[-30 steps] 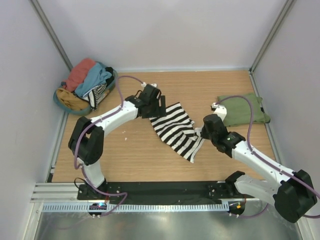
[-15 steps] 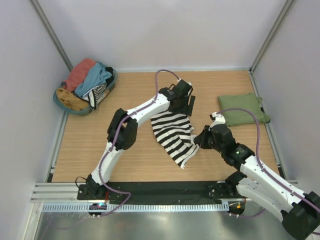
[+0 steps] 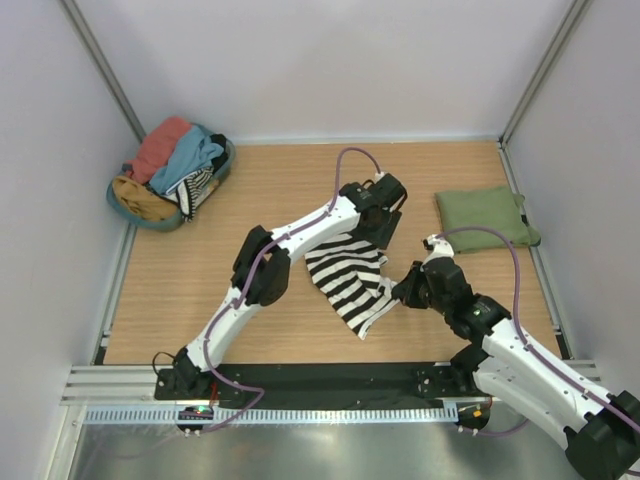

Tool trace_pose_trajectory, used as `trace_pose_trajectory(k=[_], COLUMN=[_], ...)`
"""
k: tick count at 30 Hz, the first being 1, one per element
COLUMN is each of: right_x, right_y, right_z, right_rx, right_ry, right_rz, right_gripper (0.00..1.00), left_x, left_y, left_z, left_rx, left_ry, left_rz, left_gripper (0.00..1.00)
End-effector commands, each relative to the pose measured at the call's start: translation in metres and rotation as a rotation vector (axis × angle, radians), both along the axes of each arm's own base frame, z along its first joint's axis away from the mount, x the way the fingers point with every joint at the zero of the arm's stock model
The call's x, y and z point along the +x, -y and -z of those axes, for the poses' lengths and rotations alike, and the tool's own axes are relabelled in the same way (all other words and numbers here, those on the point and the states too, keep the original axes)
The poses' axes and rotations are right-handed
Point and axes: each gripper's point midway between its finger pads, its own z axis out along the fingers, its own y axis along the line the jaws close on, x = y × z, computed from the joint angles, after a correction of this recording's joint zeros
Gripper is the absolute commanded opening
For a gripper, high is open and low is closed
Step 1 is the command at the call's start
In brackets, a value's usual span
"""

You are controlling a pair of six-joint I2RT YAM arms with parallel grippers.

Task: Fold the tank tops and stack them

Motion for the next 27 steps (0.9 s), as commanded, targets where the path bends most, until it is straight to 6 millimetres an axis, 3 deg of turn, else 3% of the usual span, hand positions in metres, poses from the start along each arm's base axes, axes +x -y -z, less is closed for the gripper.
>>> trace_pose_trajectory(k=[1, 4, 9, 12, 15, 16, 17, 19, 20, 21, 23, 24, 26, 27], right_x=[0.007, 0.010, 0.012, 0.014, 0.019, 0.021, 0.022, 0.032, 0.033, 0.040, 0.052, 0.062, 0.082, 0.097], right_y=[-0.001, 0.001, 0.001, 0.003, 0.005, 0.006, 0.007, 0.010, 0.014, 0.015, 0.020, 0.017, 0.013, 0.005], right_z=[-0.012, -0.015, -0.022, -0.025, -0.033, -0.035, -0.037, -0.048, -0.047, -0.049, -0.051, -0.052, -0.058, -0.077], right_rx=[0.018, 0.010, 0.010, -0.004, -0.013, -0.018, -0.025, -0.060, -0.077, -0.100, -0.145, -0.164, -0.170, -0.147], right_ry=[0.034, 0.037, 0.048, 0.050, 0.069, 0.076, 0.078, 0.091, 0.094, 0.090, 0.100, 0.090, 0.102, 0.133], right_rz=[0.028, 0.039, 0.042, 0.056, 0.067, 0.073, 0.079, 0.111, 0.124, 0.140, 0.183, 0.186, 0.198, 0.197], right_gripper=[0.01, 0.01, 0.01, 0.01, 0.01, 0.01, 0.01, 0.01, 0.01, 0.01, 0.01, 0.01, 0.01, 0.01], left_x=[0.006, 0.010, 0.016, 0.022, 0.027, 0.030, 0.032, 0.048, 0.051, 0.058, 0.074, 0.084, 0.092, 0.098], left_y=[-0.027, -0.034, -0.031, -0.036, -0.045, -0.049, -0.055, -0.089, -0.099, -0.104, -0.128, -0.140, -0.153, -0.160], left_z=[0.015, 0.025, 0.039, 0.040, 0.044, 0.045, 0.045, 0.031, 0.038, 0.012, -0.004, -0.043, -0.075, -0.093], left_rx=[0.127, 0.138, 0.079, 0.078, 0.099, 0.103, 0.117, 0.163, 0.173, 0.118, 0.065, 0.007, -0.031, -0.053], left_ry=[0.007, -0.012, -0.077, -0.069, -0.064, -0.064, -0.061, -0.014, -0.026, -0.001, 0.021, 0.086, 0.155, 0.197], left_rz=[-0.053, -0.080, -0.092, -0.109, -0.126, -0.135, -0.144, -0.242, -0.266, -0.288, -0.354, -0.396, -0.439, -0.473], left_gripper=[0.64, 0.49, 0.60, 0.47, 0.18, 0.00, 0.00, 0.00, 0.00, 0.00, 0.00, 0.00, 0.00, 0.00])
